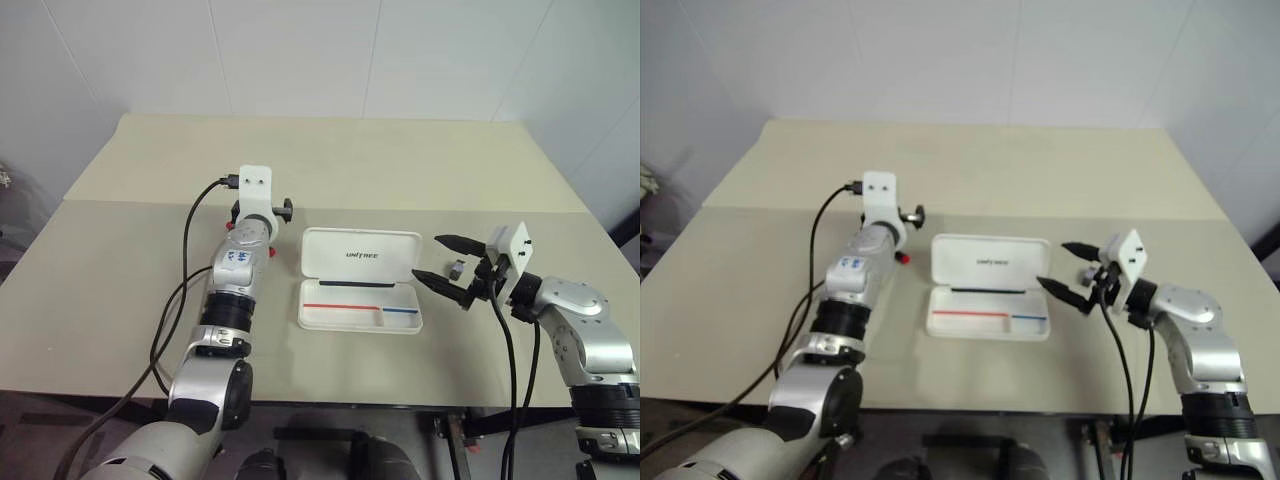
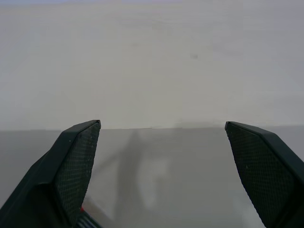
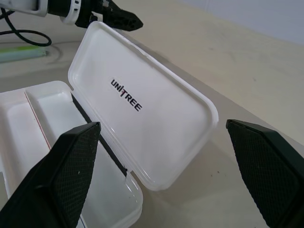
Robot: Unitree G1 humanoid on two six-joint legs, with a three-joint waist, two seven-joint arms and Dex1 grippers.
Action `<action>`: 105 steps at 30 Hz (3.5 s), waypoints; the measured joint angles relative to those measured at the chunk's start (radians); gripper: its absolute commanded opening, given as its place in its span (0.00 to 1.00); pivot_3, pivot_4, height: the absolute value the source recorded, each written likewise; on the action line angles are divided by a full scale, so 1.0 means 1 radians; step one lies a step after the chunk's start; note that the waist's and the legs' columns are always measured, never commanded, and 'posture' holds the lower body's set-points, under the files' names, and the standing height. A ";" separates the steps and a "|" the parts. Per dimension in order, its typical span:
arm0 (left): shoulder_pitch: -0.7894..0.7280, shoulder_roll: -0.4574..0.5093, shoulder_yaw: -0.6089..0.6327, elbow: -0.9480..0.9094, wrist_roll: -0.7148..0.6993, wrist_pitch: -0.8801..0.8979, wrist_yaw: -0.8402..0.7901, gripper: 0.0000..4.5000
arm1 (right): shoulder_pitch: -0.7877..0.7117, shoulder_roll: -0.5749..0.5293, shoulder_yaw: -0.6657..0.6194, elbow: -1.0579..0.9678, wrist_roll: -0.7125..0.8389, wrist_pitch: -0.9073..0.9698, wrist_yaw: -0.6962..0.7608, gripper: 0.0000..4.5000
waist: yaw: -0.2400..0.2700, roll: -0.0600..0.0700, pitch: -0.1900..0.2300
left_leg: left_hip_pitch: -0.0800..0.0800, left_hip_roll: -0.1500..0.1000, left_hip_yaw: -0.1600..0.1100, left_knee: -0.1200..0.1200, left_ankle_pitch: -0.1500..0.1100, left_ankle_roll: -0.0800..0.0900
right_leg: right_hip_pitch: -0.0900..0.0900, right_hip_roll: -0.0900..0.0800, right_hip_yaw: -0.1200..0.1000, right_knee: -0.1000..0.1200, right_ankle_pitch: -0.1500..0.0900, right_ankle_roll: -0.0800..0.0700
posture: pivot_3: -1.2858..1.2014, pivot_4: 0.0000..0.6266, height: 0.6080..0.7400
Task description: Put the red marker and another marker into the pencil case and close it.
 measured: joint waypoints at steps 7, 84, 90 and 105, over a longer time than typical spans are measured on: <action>-0.014 -0.072 0.169 -0.024 -0.089 0.138 0.195 0.99 | -0.005 0.000 0.008 0.010 0.000 0.000 0.005 1.00 | -0.003 0.000 0.000 | 0.000 0.000 0.000 0.000 0.000 0.000 | 0.000 0.000 0.000 0.000 0.000 0.000 | 0.52 0.24 1.00; -0.091 0.421 -0.364 -0.307 -0.343 0.258 -1.158 0.12 | 0.049 -0.027 -0.063 -0.001 0.047 -0.022 0.024 1.00 | -0.004 -0.002 0.000 | 0.000 0.000 0.000 -0.010 0.007 -0.002 | -0.002 0.000 -0.002 -0.005 0.003 -0.003 | 0.52 0.24 1.00; -0.131 0.402 -0.460 -0.244 -0.315 0.213 -1.261 0.12 | 0.103 -0.099 -0.102 -0.073 0.118 0.007 0.125 1.00 | -0.002 -0.002 0.000 | -0.001 0.000 -0.001 -0.008 0.006 -0.001 | -0.001 0.000 -0.002 -0.005 0.003 -0.003 | 0.52 0.24 1.00; -0.200 0.316 -0.654 0.048 -0.117 0.015 -1.425 0.12 | 0.253 -0.083 -0.100 -0.235 0.138 0.042 0.059 1.00 | 0.001 -0.003 0.000 | -0.003 -0.001 -0.004 -0.002 0.002 0.005 | -0.001 0.000 -0.003 -0.007 0.002 -0.003 | 0.52 0.24 1.00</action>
